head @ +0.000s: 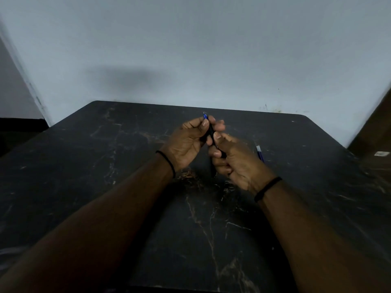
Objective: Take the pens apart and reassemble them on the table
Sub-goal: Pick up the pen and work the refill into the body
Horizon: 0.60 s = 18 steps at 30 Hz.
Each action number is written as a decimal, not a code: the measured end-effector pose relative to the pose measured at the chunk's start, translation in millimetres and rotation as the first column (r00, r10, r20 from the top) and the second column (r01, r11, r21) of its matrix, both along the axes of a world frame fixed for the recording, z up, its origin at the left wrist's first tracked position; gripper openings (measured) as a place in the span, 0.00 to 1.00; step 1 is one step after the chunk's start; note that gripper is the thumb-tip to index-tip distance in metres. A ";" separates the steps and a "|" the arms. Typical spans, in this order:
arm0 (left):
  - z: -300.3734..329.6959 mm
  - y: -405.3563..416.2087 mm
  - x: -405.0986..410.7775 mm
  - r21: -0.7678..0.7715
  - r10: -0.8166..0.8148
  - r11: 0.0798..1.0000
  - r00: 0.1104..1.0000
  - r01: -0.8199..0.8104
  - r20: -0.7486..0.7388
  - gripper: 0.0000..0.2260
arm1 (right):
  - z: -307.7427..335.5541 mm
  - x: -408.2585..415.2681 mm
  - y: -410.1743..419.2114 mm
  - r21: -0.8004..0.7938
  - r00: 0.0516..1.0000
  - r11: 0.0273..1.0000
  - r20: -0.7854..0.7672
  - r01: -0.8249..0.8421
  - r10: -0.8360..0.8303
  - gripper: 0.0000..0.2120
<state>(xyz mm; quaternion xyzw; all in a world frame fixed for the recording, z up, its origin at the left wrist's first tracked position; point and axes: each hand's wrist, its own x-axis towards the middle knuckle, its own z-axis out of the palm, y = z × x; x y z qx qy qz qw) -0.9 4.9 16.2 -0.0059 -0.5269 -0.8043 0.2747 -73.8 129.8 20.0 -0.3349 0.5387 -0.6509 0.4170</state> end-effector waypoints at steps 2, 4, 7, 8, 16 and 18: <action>0.4 1.8 -1.3 0.006 0.011 1.000 1.000 -0.011 -0.023 0.11 | 0.5 0.1 -1.2 0.006 0.999 1.000 -0.045 0.020 -0.020 0.14; 1.2 3.5 -2.7 0.012 0.024 1.000 0.999 -0.024 -0.040 0.11 | 0.3 -0.1 -1.8 0.013 0.995 0.999 -0.089 0.046 -0.044 0.14; 1.8 5.9 -5.2 0.008 0.056 0.998 0.997 -0.056 -0.050 0.10 | -0.4 -0.5 -2.7 0.006 0.983 0.996 -0.161 0.087 -0.084 0.15; 1.7 6.2 -5.9 0.010 0.067 0.998 0.997 -0.066 -0.050 0.10 | -0.5 -0.1 -2.7 0.001 0.977 0.995 -0.191 0.100 -0.098 0.16; 2.0 9.3 -10.9 -0.021 0.099 0.995 0.994 -0.100 -0.043 0.10 | -5.8 3.0 -5.1 -0.112 0.751 0.940 -0.574 0.322 -0.326 0.10; 0.6 9.2 -11.6 -0.006 0.097 0.995 0.994 -0.098 -0.057 0.09 | -5.7 4.9 -2.5 -0.149 0.726 0.933 -0.592 0.327 -0.349 0.13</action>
